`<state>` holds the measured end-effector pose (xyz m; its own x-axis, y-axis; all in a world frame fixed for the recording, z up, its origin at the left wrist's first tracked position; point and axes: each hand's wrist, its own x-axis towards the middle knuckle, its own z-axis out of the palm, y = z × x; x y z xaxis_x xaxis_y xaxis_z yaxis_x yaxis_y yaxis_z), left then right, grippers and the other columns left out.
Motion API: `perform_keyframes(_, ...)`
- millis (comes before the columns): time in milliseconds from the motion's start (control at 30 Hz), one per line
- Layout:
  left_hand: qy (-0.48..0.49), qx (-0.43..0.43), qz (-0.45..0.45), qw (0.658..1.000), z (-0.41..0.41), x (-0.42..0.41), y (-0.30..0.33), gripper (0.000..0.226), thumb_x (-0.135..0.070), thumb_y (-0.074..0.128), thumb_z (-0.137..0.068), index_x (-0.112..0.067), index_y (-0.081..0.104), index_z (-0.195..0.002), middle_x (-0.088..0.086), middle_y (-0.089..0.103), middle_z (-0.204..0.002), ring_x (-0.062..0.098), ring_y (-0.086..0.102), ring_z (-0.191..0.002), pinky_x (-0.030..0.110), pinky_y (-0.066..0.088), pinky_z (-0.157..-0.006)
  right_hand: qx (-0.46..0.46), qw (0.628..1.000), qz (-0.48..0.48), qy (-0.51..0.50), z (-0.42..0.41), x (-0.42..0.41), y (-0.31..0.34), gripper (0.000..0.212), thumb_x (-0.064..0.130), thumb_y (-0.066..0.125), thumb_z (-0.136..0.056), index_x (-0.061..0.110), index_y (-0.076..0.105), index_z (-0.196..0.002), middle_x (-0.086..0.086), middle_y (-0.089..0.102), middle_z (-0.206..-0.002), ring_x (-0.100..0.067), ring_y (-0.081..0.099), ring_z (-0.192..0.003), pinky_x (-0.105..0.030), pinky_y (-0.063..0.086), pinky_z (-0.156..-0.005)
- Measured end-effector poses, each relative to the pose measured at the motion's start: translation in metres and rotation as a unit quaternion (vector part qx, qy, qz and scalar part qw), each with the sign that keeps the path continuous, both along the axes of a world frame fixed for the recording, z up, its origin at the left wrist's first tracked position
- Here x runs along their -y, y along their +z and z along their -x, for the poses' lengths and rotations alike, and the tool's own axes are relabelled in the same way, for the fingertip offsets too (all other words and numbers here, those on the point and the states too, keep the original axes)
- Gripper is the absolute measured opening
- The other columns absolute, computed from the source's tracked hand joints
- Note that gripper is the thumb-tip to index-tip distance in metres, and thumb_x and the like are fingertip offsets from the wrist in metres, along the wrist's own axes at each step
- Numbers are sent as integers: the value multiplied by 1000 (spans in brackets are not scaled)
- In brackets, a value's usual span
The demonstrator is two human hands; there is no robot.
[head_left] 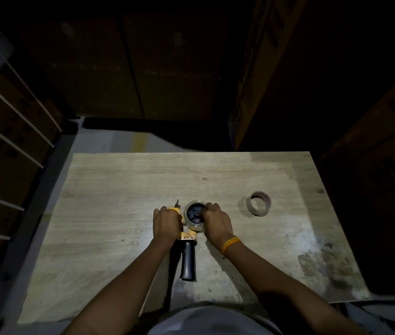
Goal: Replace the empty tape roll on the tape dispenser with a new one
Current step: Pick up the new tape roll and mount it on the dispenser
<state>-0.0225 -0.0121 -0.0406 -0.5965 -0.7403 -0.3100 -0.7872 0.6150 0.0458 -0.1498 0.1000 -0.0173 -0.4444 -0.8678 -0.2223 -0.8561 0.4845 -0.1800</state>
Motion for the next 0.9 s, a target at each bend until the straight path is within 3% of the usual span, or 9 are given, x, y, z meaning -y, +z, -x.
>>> perform_keyframes(100, -30, 11, -9, 999, -2, 4, 4, 18, -34, 69, -89, -26, 83, -98, 0, 74, -98, 23, 59, -111, 35, 38, -97, 114, 983, 32, -141, -27, -15, -2, 55, 13, 69, -69, 5, 50, -120, -14, 48, -122, -36, 52, -115, -42, 51, -83)
perform_keyframes(200, -58, 21, -17, 998, -5, 7, 12, 20, -36, 69, -90, -27, 83, -101, 0, 76, -102, 26, 59, -114, 37, 38, -100, 303, 909, -83, -275, -62, -27, -9, 98, 47, 78, -67, 1, 34, -142, -19, 42, -141, -35, 49, -132, -35, 48, -96)
perform_keyframes(267, -84, 30, -20, 996, -6, 9, 15, 22, -38, 66, -91, -30, 83, -103, -1, 78, -102, 26, 59, -115, 39, 37, -101, 392, 867, -142, -274, -78, -28, -13, 82, 49, 82, -71, 8, 48, -133, -18, 52, -137, -31, 59, -124, -32, 53, -92)
perform_keyframes(400, -104, 8, -25, 994, -11, 9, 21, 22, -39, 68, -90, -27, 85, -98, 1, 78, -98, 26, 58, -110, 38, 37, -95, 403, 876, -113, -240, -91, -28, -21, 38, 26, 72, -83, 9, 56, -113, -14, 62, -115, -31, 64, -104, -33, 53, -80)
perform_keyframes(467, -113, -8, -29, 993, -12, 8, 24, 20, -35, 68, -87, -22, 84, -89, 3, 76, -93, 27, 58, -106, 38, 37, -89, 403, 881, -78, -235, -92, -28, -9, 17, 13, 64, -90, 16, 48, -97, -10, 58, -103, -32, 60, -101, -34, 48, -78)
perform_keyframes(600, -115, -35, -65, 991, -10, 12, 35, 22, -27, 64, -89, -17, 83, -87, 9, 76, -91, 31, 61, -103, 37, 41, -85, 319, 921, -33, -221, -87, -40, -11, 24, 17, 60, -97, 12, 49, -117, -22, 58, -130, -39, 59, -120, -37, 49, -89)
perform_keyframes(700, -150, -27, -72, 986, 0, 11, 52, 18, -26, 62, -88, -16, 77, -88, 15, 76, -99, 37, 64, -105, 39, 44, -85, 291, 916, -13, -275, -83, -44, -13, 40, 26, 65, -94, 3, 52, -124, -20, 66, -122, -37, 66, -111, -38, 54, -83)
perform_keyframes(767, -178, 1, -63, 982, 10, 7, 66, 5, -24, 66, -86, -19, 66, -87, 18, 74, -106, 39, 64, -109, 40, 45, -88, 290, 912, 5, -290, -79, -44, -9, 40, 29, 66, -93, 3, 55, -121, -19, 68, -119, -36, 67, -108, -37, 53, -79)
perform_keyframes(900, -208, 29, -46, 977, 20, -1, 82, 7, -20, 67, -88, -18, 61, -92, 21, 72, -112, 41, 63, -113, 40, 46, -91, 287, 915, 23, -284, -68, -44, -3, 35, 34, 65, -92, 3, 59, -110, -19, 70, -111, -37, 68, -102, -35, 49, -69)
